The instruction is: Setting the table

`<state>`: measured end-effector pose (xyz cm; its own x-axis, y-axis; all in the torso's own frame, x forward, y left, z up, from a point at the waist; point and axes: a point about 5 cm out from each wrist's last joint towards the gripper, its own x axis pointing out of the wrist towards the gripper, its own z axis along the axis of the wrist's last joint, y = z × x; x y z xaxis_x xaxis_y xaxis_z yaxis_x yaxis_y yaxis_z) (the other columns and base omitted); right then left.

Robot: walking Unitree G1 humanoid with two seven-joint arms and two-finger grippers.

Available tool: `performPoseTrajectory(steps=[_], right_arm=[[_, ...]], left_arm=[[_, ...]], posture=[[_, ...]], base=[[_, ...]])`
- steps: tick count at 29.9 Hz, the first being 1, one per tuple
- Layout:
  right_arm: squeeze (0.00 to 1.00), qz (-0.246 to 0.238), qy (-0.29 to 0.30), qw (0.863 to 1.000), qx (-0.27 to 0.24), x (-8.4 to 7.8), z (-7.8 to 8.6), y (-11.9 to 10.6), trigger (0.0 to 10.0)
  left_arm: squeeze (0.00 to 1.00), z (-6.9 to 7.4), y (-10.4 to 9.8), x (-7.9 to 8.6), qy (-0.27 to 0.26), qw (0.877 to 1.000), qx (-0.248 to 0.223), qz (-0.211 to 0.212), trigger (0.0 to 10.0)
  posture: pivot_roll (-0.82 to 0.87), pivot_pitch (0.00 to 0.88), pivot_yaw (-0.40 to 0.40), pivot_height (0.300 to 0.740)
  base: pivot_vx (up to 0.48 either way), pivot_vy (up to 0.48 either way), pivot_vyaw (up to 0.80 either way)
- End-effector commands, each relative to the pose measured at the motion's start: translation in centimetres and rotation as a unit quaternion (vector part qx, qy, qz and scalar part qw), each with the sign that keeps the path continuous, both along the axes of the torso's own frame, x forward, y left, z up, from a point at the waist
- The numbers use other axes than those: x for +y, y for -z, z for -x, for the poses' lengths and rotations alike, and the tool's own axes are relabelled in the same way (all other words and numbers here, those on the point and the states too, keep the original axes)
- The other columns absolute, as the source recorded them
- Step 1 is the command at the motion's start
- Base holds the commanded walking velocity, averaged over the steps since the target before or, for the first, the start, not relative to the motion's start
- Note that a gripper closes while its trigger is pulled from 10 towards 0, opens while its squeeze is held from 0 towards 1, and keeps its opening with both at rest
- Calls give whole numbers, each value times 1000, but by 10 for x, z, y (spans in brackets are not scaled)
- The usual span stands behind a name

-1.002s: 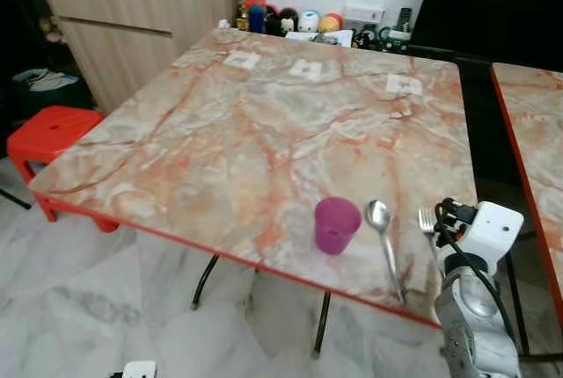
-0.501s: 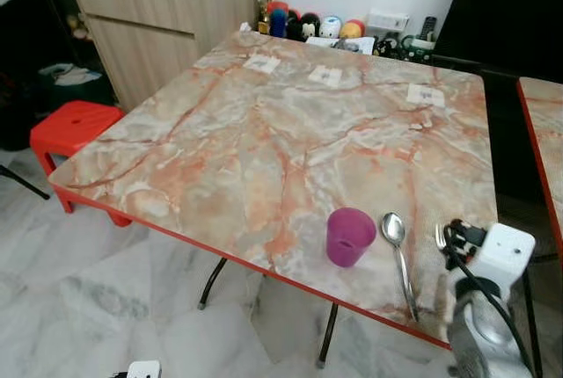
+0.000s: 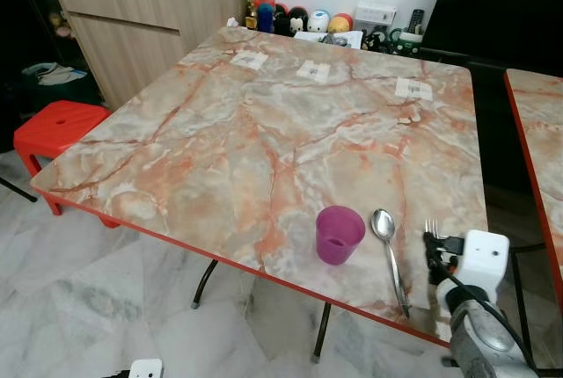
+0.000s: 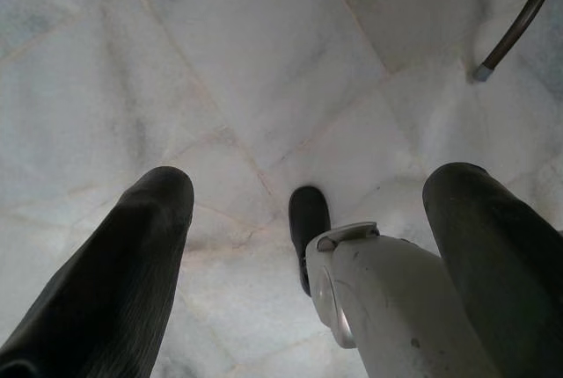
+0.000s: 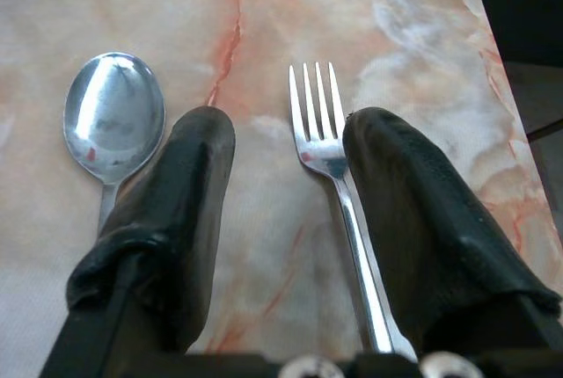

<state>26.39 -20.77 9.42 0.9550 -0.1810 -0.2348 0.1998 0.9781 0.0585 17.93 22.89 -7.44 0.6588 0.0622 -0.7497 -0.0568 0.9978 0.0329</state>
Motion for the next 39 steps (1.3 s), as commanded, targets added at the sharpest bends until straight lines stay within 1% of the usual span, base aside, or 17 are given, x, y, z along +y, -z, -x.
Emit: performPoseTrajectory(steps=[1,4,11,17,20,24,34,39], right_arm=[[0,-1,10,1000,3,-2,0,-1,10000],[0,1,24,1000,18,-3,2,4,10000],[0,-6,30,999,20,-5,2,4,10000],[0,-21,37,999,33,-10,-5,8,10000],[0,-23,48,998,29,-16,-11,6,10000],[0,-27,45,998,31,-16,-14,5,10000],[0,-27,37,998,46,-14,-12,11,10000],[0,-23,53,997,59,-19,-9,14,10000]], left_arm=[[0,8,4,1,1,1000,20,-1,10000],[0,9,5,2,3,1000,23,-1,10000],[0,9,5,2,4,1000,24,-1,10000],[0,10,5,2,8,1000,26,-1,10000],[0,11,5,2,9,1000,27,-2,10000],[0,11,5,2,10,1000,28,-2,10000],[0,12,5,3,13,999,29,-3,10000],[0,11,5,3,14,999,30,-3,10000]], posture=[[-16,111,-27,740],[-17,109,-23,740],[-18,103,-21,740],[-19,95,-18,740],[-17,91,-17,740],[-18,87,-16,740],[-20,89,-14,740],[-19,94,-13,740]], base=[[0,0,0],[0,0,0],[0,0,0],[0,0,0],[0,0,0],[0,0,0],[0,0,0],[0,0,0]])
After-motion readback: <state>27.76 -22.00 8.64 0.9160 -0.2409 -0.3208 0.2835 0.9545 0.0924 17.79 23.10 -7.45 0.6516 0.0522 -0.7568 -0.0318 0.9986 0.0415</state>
